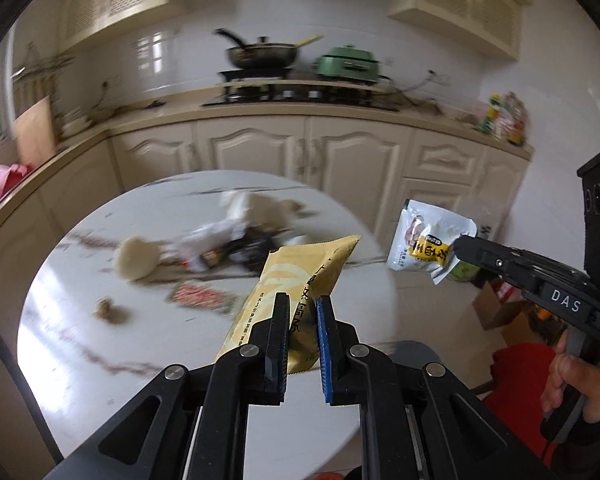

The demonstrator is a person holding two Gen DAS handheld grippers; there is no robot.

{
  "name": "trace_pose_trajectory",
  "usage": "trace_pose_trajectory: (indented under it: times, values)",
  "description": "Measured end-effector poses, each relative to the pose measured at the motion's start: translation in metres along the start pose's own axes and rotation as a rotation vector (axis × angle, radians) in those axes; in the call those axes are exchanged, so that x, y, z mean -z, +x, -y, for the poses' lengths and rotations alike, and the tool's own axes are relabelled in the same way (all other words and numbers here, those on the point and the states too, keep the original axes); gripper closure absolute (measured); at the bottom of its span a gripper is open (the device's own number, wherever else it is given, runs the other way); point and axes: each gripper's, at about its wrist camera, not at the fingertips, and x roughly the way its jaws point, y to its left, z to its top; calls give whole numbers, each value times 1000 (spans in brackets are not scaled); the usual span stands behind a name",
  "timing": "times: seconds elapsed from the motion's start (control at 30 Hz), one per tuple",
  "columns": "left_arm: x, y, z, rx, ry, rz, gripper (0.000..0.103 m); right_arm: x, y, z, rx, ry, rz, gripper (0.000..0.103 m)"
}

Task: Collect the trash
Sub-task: 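Carry both wrappers to the blue bucket and open both tools to drop them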

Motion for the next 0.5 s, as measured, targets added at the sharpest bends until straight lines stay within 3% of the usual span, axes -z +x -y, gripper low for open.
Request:
trace_pose_trajectory:
  times: [0.2,0.5]
  values:
    - [-22,40,72,101,64,-35,94,15,-41,66,82,77,21,97]
    - [-40,148,184,226,183,-167,94,54,-75,177,218,210,-6,97]
